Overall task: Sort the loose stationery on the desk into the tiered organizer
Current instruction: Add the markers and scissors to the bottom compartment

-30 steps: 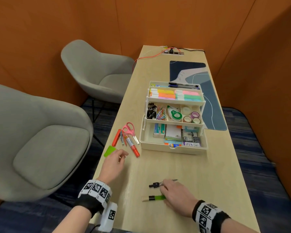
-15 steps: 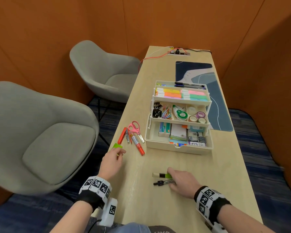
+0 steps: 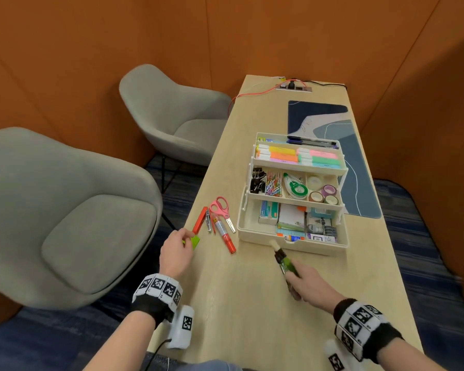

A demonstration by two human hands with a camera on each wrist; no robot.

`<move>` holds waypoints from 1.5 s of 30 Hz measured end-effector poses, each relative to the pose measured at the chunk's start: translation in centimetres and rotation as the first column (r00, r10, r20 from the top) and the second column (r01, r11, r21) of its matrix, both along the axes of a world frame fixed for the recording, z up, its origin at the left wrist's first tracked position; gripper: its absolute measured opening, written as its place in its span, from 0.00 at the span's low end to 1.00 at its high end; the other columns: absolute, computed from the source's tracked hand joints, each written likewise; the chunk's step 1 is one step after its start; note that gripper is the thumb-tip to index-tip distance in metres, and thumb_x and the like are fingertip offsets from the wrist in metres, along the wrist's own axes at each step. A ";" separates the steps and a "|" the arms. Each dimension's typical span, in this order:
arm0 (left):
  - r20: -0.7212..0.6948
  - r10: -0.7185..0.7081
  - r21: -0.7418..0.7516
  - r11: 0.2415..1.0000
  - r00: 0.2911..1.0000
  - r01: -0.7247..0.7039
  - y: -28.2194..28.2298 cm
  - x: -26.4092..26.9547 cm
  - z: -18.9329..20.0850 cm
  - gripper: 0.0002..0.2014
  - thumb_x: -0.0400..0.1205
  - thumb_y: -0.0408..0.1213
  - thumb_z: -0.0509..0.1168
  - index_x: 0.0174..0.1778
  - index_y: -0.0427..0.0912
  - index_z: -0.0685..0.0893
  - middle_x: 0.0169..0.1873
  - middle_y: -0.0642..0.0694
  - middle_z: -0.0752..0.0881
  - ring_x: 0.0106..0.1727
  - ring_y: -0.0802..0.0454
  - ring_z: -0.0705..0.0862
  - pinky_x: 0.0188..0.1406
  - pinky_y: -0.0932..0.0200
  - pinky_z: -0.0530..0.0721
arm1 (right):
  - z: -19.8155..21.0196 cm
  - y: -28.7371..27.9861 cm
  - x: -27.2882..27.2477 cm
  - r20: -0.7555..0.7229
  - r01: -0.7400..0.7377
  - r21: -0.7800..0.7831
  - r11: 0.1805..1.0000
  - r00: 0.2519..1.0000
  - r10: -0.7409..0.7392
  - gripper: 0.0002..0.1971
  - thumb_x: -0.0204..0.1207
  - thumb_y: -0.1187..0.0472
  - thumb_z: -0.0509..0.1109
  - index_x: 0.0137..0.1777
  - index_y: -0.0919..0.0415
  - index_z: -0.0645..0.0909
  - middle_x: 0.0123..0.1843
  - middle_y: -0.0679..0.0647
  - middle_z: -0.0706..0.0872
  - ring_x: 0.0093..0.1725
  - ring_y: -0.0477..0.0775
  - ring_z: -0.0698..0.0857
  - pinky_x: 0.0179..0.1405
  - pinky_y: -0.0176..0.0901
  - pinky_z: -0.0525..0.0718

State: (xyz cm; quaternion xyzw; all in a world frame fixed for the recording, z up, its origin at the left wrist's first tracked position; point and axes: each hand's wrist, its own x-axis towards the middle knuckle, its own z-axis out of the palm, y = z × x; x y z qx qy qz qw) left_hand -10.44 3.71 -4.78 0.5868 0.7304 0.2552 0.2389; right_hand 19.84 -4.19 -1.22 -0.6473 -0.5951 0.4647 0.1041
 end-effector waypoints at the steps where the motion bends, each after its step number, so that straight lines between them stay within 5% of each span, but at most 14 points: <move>1: -0.010 0.013 -0.008 1.000 1.000 -0.014 0.0 -0.3 -0.2 0.12 0.82 0.32 0.58 0.52 0.46 0.85 0.46 0.48 0.82 0.50 0.46 0.82 0.47 0.54 0.74 | 0.8 0.7 -0.4 -0.122 0.080 -0.016 0.997 0.989 -0.081 0.03 0.82 0.62 0.57 0.50 0.54 0.71 0.33 0.57 0.85 0.27 0.52 0.81 0.26 0.41 0.77; 5: -0.044 0.056 -0.039 0.998 0.997 -0.058 0.9 -1.3 -1.2 0.11 0.81 0.30 0.59 0.54 0.41 0.85 0.50 0.43 0.83 0.54 0.43 0.82 0.54 0.50 0.76 | 2.7 4.5 -1.7 -0.381 0.308 -0.077 0.948 0.870 -0.314 0.04 0.84 0.62 0.57 0.54 0.58 0.72 0.32 0.61 0.85 0.24 0.53 0.81 0.17 0.38 0.74; 10: -0.081 0.048 -0.090 0.994 0.996 -0.055 3.0 -1.1 -1.9 0.10 0.82 0.33 0.59 0.55 0.42 0.83 0.53 0.41 0.81 0.55 0.42 0.82 0.56 0.48 0.78 | 2.8 10.0 -3.0 -0.351 0.416 -0.393 0.820 0.757 -0.552 0.04 0.83 0.63 0.59 0.52 0.63 0.73 0.33 0.58 0.82 0.25 0.51 0.81 0.18 0.37 0.74; 13: -0.094 0.021 -0.106 0.994 0.995 -0.031 3.4 -0.5 -2.1 0.10 0.82 0.34 0.59 0.55 0.43 0.83 0.52 0.42 0.80 0.53 0.44 0.82 0.53 0.50 0.78 | 3.1 11.9 -4.0 -0.243 0.334 -0.509 0.793 0.828 -0.506 0.04 0.81 0.66 0.62 0.53 0.65 0.72 0.33 0.58 0.82 0.21 0.49 0.80 0.17 0.35 0.75; 18: -0.116 -0.015 -0.087 0.996 0.993 0.004 3.7 -0.4 -2.6 0.09 0.82 0.35 0.59 0.53 0.45 0.83 0.50 0.44 0.79 0.52 0.45 0.81 0.53 0.49 0.79 | 4.1 13.1 -4.7 -0.045 0.260 -0.394 0.881 0.952 -0.302 0.01 0.78 0.70 0.59 0.48 0.67 0.70 0.26 0.59 0.81 0.17 0.50 0.78 0.16 0.33 0.73; 23: -0.165 -0.058 -0.092 0.995 0.985 0.043 4.5 -0.8 -3.0 0.11 0.81 0.34 0.59 0.57 0.43 0.82 0.54 0.41 0.79 0.55 0.42 0.79 0.57 0.45 0.78 | 3.8 14.0 -4.9 0.256 0.124 -0.254 0.959 0.965 -0.057 0.08 0.80 0.65 0.54 0.42 0.65 0.72 0.33 0.58 0.80 0.25 0.51 0.74 0.23 0.37 0.71; 26: -0.165 -0.062 -0.099 0.994 0.984 0.046 5.3 -0.3 -2.5 0.12 0.81 0.34 0.59 0.60 0.43 0.81 0.56 0.41 0.79 0.57 0.42 0.78 0.58 0.45 0.78 | 3.2 15.2 -5.7 0.189 0.157 -0.251 0.955 0.976 -0.110 0.10 0.81 0.67 0.55 0.38 0.63 0.71 0.33 0.57 0.80 0.23 0.49 0.74 0.21 0.35 0.72; 29: -0.189 -0.094 -0.144 0.987 0.978 0.067 6.1 0.3 -1.9 0.14 0.81 0.38 0.61 0.63 0.44 0.78 0.58 0.42 0.77 0.60 0.43 0.77 0.59 0.47 0.77 | 2.9 16.5 -6.2 0.090 0.330 -0.318 0.889 0.944 -0.319 0.06 0.83 0.67 0.54 0.46 0.65 0.71 0.30 0.56 0.79 0.16 0.45 0.74 0.13 0.26 0.66; 31: -0.226 -0.140 -0.191 0.977 0.964 0.097 6.8 0.8 -1.6 0.17 0.80 0.41 0.64 0.65 0.45 0.76 0.59 0.43 0.76 0.61 0.43 0.77 0.59 0.48 0.77 | 2.7 17.5 -6.5 0.036 0.385 -0.352 0.853 0.916 -0.399 0.05 0.84 0.67 0.53 0.49 0.64 0.70 0.30 0.55 0.79 0.21 0.46 0.76 0.21 0.31 0.68; 34: -0.253 -0.191 -0.260 0.958 0.948 0.123 7.7 1.6 -1.1 0.19 0.80 0.44 0.65 0.66 0.44 0.74 0.59 0.43 0.75 0.60 0.44 0.78 0.58 0.48 0.78 | 1.8 18.3 -6.8 -0.011 0.397 -0.390 0.831 0.900 -0.435 0.11 0.82 0.70 0.52 0.39 0.62 0.69 0.24 0.54 0.77 0.27 0.50 0.73 0.30 0.37 0.67; 36: -0.240 -0.202 -0.282 0.950 0.949 0.131 8.3 2.1 -0.9 0.18 0.81 0.44 0.64 0.64 0.42 0.74 0.58 0.42 0.75 0.56 0.43 0.80 0.57 0.48 0.80 | 1.2 18.4 -7.1 -0.051 0.419 -0.408 0.811 0.877 -0.479 0.07 0.81 0.71 0.57 0.43 0.63 0.74 0.33 0.58 0.81 0.34 0.52 0.78 0.30 0.39 0.76; 39: -0.224 -0.202 -0.304 0.944 0.953 0.128 8.9 2.9 -0.4 0.15 0.83 0.41 0.61 0.62 0.39 0.74 0.58 0.39 0.76 0.54 0.39 0.82 0.56 0.47 0.81 | 0.4 18.3 -7.1 -0.112 0.398 -0.386 0.832 0.875 -0.470 0.05 0.79 0.70 0.60 0.47 0.62 0.77 0.51 0.59 0.82 0.50 0.56 0.82 0.33 0.46 0.84; 42: -0.208 -0.190 -0.350 0.931 0.959 0.109 9.2 3.4 0.0 0.13 0.84 0.36 0.58 0.64 0.38 0.73 0.61 0.38 0.75 0.59 0.36 0.80 0.55 0.47 0.77 | 0.1 18.2 -7.0 -0.139 0.331 -0.372 0.867 0.904 -0.405 0.06 0.78 0.72 0.58 0.48 0.63 0.74 0.48 0.61 0.77 0.40 0.54 0.78 0.41 0.48 0.82; 45: -0.192 -0.203 -0.370 0.921 0.960 0.121 9.4 3.6 0.0 0.14 0.84 0.35 0.58 0.65 0.38 0.72 0.62 0.37 0.75 0.61 0.35 0.78 0.59 0.45 0.78 | -0.1 17.8 -7.0 -0.109 0.227 -0.311 0.923 0.956 -0.272 0.18 0.79 0.72 0.56 0.69 0.68 0.69 0.49 0.56 0.77 0.38 0.48 0.75 0.45 0.46 0.82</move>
